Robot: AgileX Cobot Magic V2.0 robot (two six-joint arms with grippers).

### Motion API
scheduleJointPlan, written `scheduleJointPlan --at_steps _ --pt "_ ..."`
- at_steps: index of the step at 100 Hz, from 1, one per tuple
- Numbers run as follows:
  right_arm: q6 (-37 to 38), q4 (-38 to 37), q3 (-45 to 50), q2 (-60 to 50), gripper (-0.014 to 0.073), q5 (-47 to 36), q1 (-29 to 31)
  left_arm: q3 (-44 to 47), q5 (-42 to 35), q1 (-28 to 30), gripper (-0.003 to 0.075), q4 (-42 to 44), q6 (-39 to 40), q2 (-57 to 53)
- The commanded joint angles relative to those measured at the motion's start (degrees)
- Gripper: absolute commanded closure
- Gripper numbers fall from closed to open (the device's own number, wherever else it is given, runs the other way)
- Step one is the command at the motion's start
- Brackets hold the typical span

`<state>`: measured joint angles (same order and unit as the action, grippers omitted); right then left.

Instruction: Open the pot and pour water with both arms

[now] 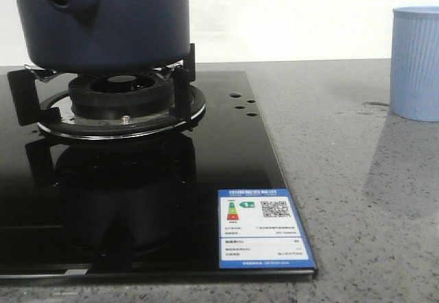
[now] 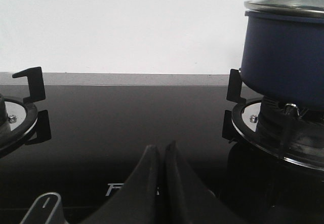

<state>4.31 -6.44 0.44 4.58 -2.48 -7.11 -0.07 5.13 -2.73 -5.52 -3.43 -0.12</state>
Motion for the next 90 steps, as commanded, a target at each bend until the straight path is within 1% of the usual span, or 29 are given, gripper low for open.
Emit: scheduleJointPlan --at_steps 1,10,29,44,90 --pt "-0.98 0.3 -0.2 -3.24 0.0656 -0.57 2.26 0.79 -4.49 0.11 0.0736 -0.19 0.65 -1.39" --pt "-0.98 0.39 1.12 -6.61 0.0656 2.93 4.02 0.79 -4.49 0.11 0.0736 -0.19 0.65 -1.39" --pt "-0.98 0.39 1.12 -6.37 0.0656 7.56 6.1 0.79 -4.49 0.11 0.0736 -0.19 0.65 -1.39" --pt "-0.98 0.39 1.12 -6.37 0.0656 6.08 6.21 0.79 -4.49 0.11 0.0736 -0.19 0.65 -1.39" --pt "-0.98 0.39 1.12 -6.37 0.0656 6.07 6.21 0.79 -4.49 0.11 0.0736 -0.19 0.65 -1.39"
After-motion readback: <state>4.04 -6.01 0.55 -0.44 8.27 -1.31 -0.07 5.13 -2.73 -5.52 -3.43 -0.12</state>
